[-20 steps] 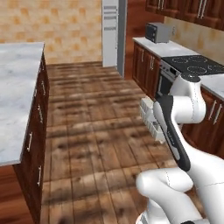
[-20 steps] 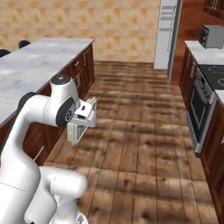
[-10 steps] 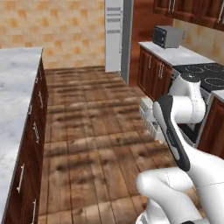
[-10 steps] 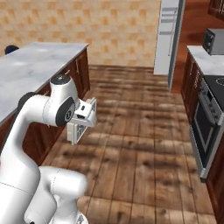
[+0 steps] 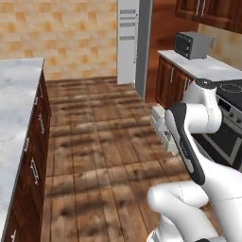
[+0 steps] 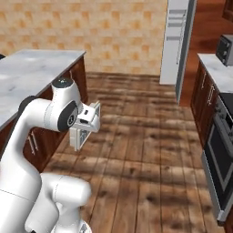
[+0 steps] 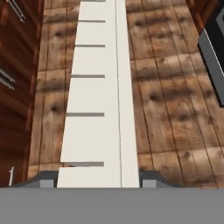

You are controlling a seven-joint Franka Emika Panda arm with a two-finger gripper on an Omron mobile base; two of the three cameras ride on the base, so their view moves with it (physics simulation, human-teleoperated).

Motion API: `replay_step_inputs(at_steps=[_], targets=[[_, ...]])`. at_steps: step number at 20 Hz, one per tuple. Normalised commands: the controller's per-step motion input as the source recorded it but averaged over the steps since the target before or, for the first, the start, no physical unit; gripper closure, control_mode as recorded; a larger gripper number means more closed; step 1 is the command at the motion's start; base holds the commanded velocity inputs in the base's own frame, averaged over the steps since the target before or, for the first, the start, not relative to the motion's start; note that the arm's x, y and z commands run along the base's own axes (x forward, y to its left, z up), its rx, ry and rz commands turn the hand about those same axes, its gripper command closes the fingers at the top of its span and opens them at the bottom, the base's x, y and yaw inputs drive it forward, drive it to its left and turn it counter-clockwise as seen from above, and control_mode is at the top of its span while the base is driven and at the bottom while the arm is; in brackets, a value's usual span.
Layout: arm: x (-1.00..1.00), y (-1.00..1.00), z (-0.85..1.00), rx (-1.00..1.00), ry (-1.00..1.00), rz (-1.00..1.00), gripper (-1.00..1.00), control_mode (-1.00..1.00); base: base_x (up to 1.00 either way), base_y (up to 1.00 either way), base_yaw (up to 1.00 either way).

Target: The ice cube tray has been filled with water. Take the tray and place it in the freezer to make ice. Close the freezer door after placing the tray.

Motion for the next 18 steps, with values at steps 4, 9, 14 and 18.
replay_step_inputs(at_steps=[4,9,14,18], targets=[[0.00,0.00,0.00,0.00,0.00,0.00,1.00,1.00,1.00,-0.16,-0.03],[0.00,0.00,0.00,0.00,0.00,0.00,1.00,1.00,1.00,-0.11,-0.03],[0.00,0.00,0.00,0.00,0.00,0.00,1.00,1.00,1.00,-0.12,-0.02],[0.00,0.00,0.00,0.00,0.00,0.00,1.00,1.00,1.00,-0.16,-0.02]])
